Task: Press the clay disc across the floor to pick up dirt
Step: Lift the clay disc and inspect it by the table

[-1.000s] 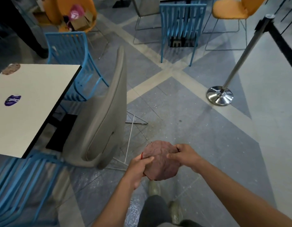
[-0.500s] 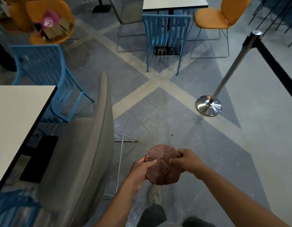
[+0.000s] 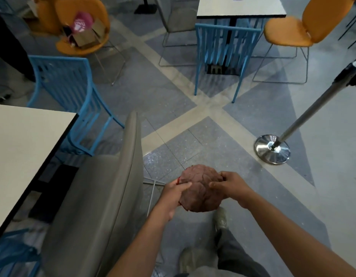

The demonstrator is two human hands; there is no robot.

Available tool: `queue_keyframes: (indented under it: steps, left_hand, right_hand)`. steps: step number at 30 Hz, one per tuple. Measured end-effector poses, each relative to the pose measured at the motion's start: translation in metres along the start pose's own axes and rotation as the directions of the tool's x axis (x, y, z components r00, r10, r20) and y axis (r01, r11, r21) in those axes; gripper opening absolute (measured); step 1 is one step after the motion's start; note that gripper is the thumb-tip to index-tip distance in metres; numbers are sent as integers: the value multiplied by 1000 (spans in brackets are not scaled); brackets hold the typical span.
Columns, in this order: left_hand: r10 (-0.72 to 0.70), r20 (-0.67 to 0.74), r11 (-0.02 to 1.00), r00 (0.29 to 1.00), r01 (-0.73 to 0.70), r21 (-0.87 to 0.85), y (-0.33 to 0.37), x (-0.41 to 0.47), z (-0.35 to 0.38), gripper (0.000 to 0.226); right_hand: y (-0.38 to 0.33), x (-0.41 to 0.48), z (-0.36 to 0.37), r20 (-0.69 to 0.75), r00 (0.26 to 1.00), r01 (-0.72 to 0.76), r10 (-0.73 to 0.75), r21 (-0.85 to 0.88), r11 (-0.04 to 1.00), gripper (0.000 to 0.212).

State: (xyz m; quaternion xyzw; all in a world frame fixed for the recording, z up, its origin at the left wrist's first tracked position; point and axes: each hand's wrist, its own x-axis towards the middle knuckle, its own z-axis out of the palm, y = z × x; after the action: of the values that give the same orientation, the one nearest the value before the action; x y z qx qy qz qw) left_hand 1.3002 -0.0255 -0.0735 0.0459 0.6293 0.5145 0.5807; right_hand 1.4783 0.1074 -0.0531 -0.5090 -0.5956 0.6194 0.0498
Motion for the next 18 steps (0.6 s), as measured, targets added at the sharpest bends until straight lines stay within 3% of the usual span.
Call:
queue_keyframes:
  steps: [11,18]
  left_hand:
    - [84,-209,995,974,-92,-28,90,100,60,26]
    - [123,-327,987,937,-149,-57,159,149,60,22]
  right_hand:
    - [-98,141,-85,190,980,77,-58,-92,993,20]
    - [-160,223,-88,254,962,142,-97,-165,976,19]
